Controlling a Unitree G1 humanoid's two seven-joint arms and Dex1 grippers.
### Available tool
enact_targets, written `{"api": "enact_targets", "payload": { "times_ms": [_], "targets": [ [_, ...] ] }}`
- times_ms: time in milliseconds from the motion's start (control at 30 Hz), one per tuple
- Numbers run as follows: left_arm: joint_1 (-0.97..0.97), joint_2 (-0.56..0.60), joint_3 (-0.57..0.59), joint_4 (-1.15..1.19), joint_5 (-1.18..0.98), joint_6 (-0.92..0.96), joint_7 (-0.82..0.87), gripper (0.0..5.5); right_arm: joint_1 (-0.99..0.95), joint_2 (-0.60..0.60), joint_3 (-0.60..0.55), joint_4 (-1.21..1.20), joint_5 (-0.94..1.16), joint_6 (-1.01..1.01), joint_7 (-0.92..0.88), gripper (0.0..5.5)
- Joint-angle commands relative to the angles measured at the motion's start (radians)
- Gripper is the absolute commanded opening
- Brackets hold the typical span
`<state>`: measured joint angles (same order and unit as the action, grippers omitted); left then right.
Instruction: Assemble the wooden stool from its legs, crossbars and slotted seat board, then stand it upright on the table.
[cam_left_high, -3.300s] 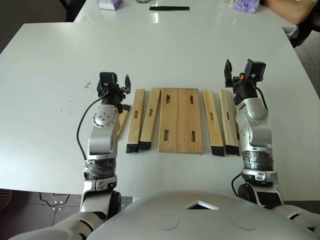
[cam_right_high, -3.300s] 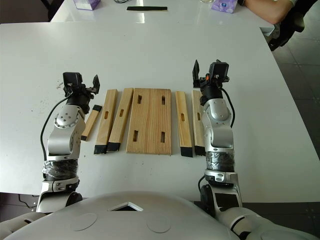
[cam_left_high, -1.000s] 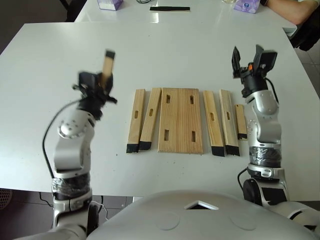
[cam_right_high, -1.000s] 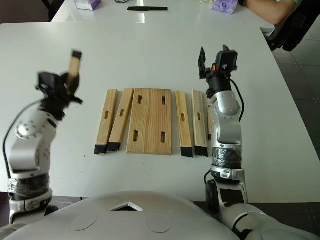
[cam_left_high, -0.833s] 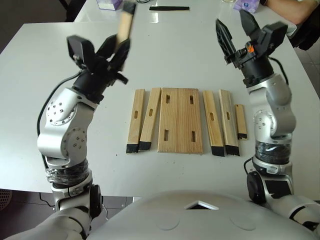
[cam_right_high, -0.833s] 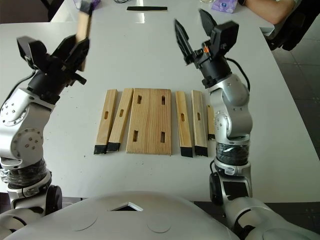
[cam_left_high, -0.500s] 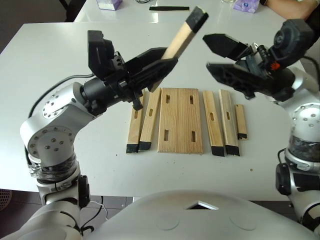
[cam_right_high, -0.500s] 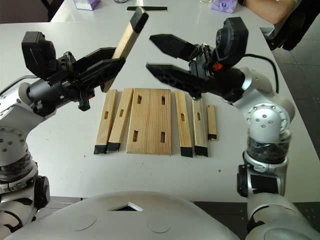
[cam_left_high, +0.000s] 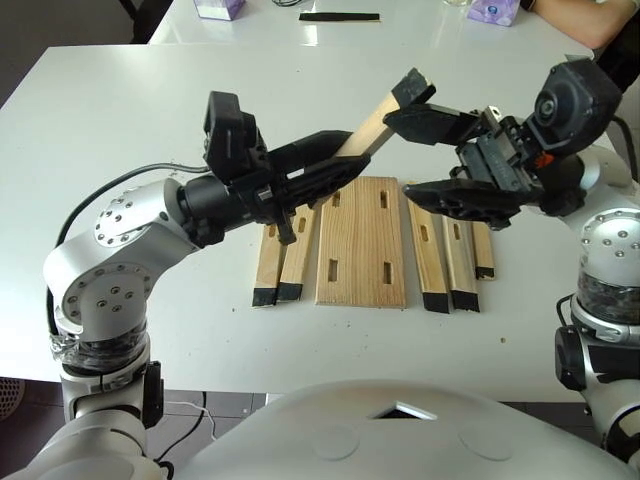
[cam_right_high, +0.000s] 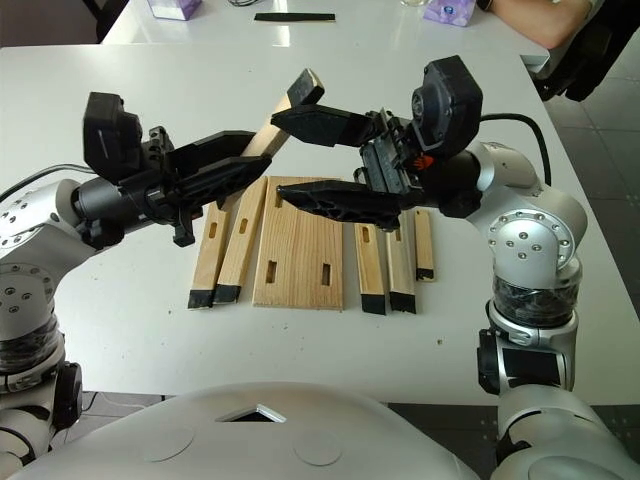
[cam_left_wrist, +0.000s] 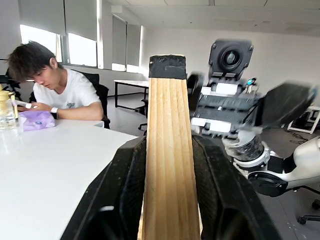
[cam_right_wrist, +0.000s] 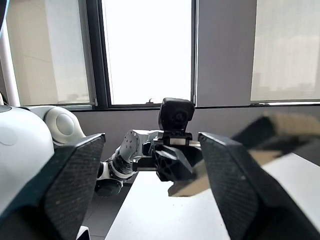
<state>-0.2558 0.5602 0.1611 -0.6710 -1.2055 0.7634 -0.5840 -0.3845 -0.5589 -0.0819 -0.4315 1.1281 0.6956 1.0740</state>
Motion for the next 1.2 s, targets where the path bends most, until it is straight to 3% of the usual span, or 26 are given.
{"api": "enact_targets", "payload": {
  "times_ms": [33,333,733,1200],
  "targets": [
    [-0.067,-0.006,0.036,0.037,-0.114,-0.008,0.069,1.31,0.036,-0.031,0.030,0.020,-0.081,-0.026,0.057,3.44],
    [0.003,0.028,-0.026,-0.011,-0.114,-0.002,0.030,1.31,-0.047,0.045,-0.009,0.126,-0.043,-0.005,-0.016,3.44],
    [0.059,0.029,-0.058,-0.023,-0.054,-0.038,-0.022,1.31,-0.045,0.026,0.007,0.071,0.006,0.046,0.004,3.44],
    [0.109,0.059,-0.044,-0.059,-0.027,-0.049,-0.046,1.31,-0.028,0.001,0.029,0.065,-0.047,0.045,0.027,1.36]
  ]
}}
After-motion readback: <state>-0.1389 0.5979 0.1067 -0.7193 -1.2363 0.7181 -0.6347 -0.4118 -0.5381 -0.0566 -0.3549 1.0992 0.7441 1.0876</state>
